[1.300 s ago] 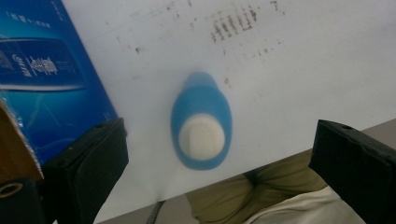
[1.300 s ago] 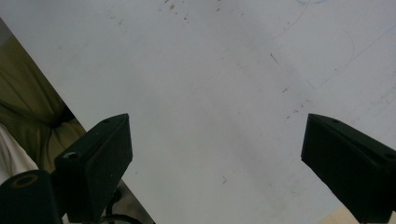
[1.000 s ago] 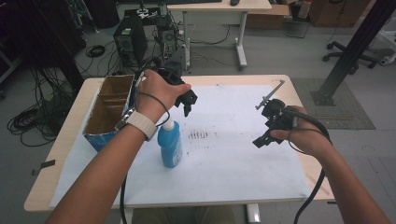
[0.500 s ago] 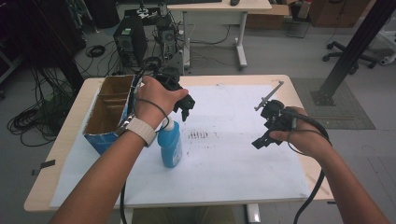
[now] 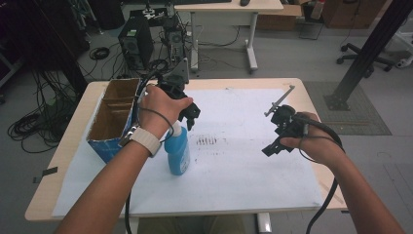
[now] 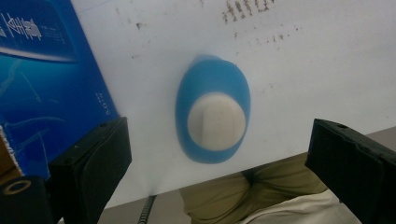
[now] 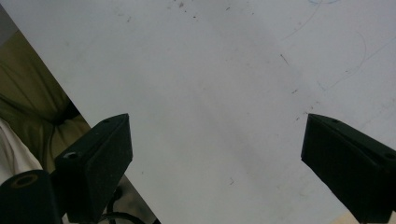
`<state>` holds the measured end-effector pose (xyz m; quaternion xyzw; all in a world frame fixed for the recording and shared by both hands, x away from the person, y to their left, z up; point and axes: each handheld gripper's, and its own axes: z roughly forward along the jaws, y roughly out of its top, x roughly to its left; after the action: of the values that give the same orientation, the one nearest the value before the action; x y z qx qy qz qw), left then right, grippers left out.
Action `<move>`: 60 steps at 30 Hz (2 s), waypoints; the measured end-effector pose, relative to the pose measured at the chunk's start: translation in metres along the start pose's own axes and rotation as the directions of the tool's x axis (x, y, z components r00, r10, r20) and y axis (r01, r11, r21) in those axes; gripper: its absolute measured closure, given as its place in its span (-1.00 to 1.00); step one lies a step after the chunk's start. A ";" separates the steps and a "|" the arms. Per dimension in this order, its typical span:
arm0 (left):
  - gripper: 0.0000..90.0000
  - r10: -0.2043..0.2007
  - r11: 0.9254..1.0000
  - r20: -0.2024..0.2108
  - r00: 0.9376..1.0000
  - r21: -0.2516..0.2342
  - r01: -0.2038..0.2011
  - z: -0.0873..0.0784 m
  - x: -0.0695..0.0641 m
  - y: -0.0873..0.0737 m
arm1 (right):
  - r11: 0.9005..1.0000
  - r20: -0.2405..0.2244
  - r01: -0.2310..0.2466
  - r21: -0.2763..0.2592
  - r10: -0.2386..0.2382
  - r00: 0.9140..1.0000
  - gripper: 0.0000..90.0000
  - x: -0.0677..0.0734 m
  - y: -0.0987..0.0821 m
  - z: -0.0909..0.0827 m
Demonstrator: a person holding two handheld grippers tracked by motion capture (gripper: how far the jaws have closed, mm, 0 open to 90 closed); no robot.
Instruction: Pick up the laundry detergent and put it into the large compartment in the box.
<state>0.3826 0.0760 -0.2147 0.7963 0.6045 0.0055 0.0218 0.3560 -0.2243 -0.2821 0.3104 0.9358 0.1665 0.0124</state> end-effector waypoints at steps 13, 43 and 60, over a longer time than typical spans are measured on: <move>-0.83 0.000 1.000 0.013 1.000 0.007 0.000 0.016 0.002 0.003 | 1.000 -0.001 -0.001 -0.004 0.001 1.000 -0.80 -0.001 -0.001 0.001; -0.83 0.010 1.000 0.031 0.999 0.012 -0.010 0.042 0.005 0.006 | 1.000 -0.009 -0.007 0.012 0.007 1.000 -0.80 -0.001 -0.001 0.005; -0.82 0.013 1.000 0.032 0.999 0.022 -0.014 0.058 0.007 0.006 | 1.000 -0.015 -0.011 0.014 0.011 1.000 -0.80 -0.003 -0.003 0.010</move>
<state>0.3923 0.0793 -0.2728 0.8005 0.5987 -0.0138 0.0228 0.3575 -0.2254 -0.2926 0.3142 0.9353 0.1626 0.0022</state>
